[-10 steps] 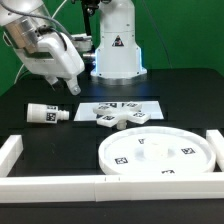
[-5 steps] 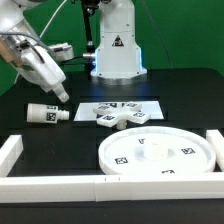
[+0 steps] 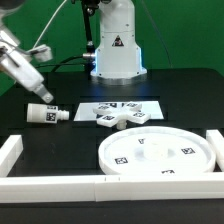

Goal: Assemble round table

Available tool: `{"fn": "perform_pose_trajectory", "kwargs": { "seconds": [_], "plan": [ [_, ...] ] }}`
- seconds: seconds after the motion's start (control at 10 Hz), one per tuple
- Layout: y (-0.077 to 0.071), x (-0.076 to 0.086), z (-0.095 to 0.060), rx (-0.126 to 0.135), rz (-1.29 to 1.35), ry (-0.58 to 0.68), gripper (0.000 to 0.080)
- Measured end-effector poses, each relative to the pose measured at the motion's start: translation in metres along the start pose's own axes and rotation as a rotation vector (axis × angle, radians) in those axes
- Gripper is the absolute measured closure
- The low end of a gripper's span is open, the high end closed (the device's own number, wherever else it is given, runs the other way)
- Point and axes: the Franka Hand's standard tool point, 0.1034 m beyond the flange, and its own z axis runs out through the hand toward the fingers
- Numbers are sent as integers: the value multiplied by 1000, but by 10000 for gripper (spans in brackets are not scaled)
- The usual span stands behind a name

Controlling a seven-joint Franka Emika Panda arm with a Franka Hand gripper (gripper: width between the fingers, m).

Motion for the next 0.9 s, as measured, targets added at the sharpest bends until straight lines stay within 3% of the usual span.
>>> {"fn": "perform_pose_trajectory", "kwargs": {
  "seconds": [0.3, 0.4, 0.6, 0.8, 0.9],
  "plan": [
    [-2, -2, 2, -5, -7, -3, 150],
    [1, -1, 2, 4, -19, -24, 150],
    [15, 18, -4, 33, 23, -85, 150],
    [23, 26, 7, 55, 71, -124, 150],
    [22, 25, 8, 53, 67, -124, 150]
  ]
}}
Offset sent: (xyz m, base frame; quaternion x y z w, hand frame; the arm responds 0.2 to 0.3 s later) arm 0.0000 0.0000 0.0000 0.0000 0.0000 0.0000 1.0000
